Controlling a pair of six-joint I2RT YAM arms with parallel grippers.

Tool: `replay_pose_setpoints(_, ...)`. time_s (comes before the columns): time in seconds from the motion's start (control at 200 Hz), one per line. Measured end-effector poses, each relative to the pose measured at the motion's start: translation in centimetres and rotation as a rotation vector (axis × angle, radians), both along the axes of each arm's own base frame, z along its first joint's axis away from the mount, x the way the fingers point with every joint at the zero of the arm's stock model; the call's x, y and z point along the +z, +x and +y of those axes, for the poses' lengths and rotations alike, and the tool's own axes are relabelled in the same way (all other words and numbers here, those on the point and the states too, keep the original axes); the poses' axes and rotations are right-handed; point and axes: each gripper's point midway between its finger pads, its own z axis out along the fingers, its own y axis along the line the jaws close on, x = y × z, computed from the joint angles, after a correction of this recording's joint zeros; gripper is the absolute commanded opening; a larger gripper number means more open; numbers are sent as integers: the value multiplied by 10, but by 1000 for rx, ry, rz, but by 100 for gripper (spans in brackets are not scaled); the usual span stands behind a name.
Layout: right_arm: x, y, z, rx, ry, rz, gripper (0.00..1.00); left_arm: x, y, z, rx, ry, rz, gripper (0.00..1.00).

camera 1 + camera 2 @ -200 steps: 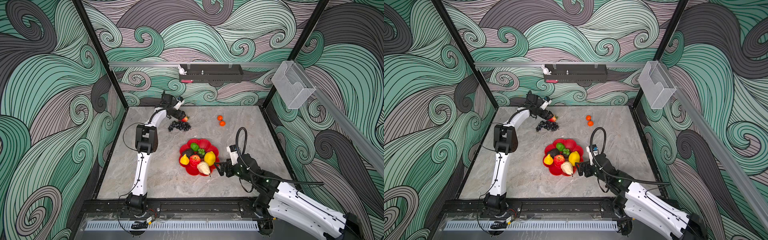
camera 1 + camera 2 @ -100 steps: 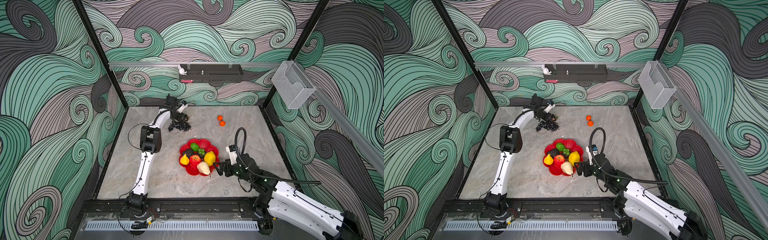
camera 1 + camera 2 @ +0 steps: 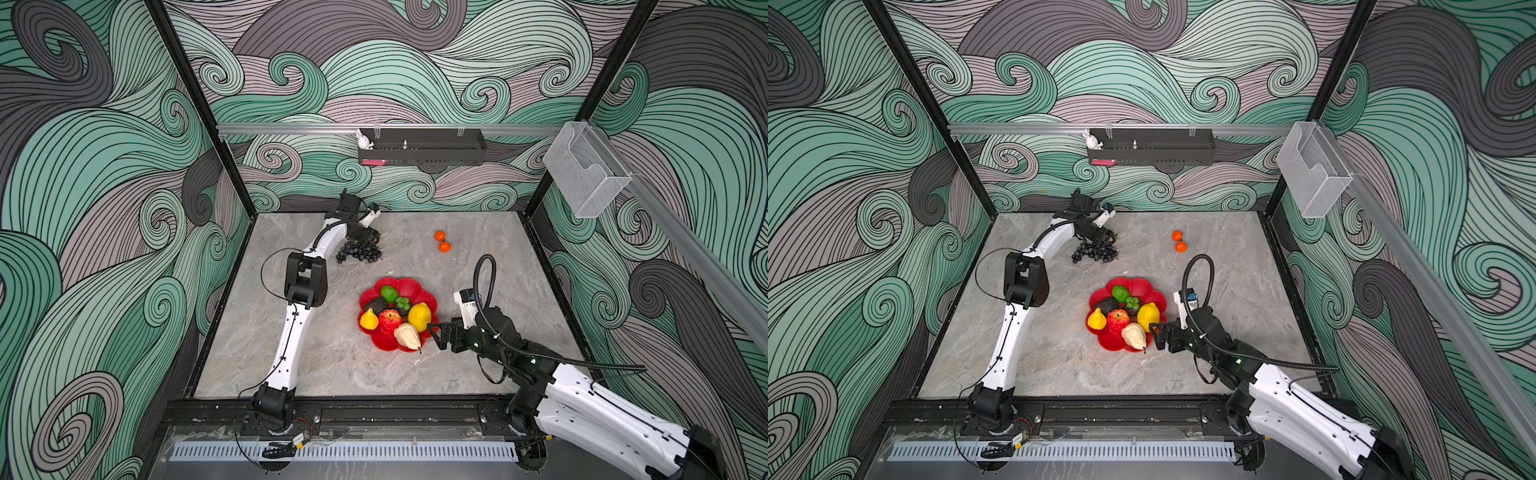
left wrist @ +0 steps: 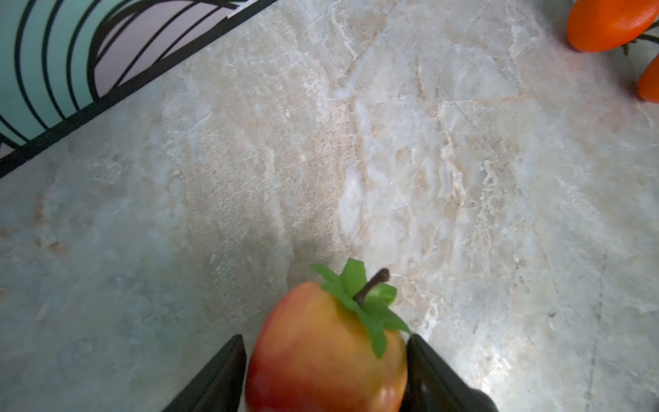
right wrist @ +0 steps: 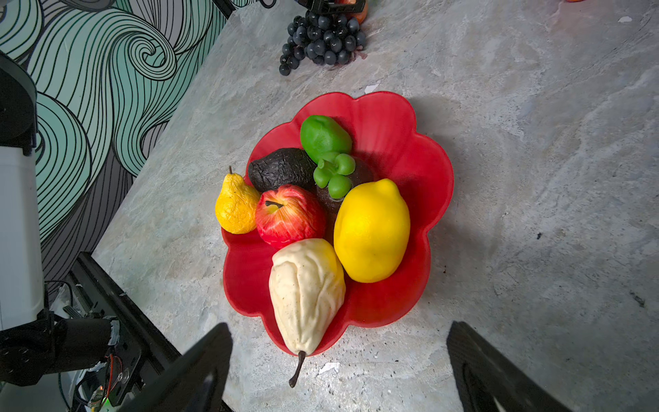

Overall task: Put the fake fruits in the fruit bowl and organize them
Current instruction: 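Lift the strawberry toward the bowl while the right gripper reaches toward it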

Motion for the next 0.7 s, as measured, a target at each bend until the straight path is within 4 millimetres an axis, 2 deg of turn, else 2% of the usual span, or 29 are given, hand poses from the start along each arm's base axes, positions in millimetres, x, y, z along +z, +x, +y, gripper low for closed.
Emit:
replay_pose_setpoints(0.165, 0, 0, 0, 2, 2, 1, 95, -4, 0, 1, 9, 22, 0, 73)
replay_pose_setpoints(0.415, -5, -1, 2, 11, -7, 18, 95, -5, 0, -1, 10, 29, -1, 63)
replay_pose_setpoints(0.7, -5, -1, 2, 12, -7, 20, 95, 1, 6, -2, 43, 10, -26, 56)
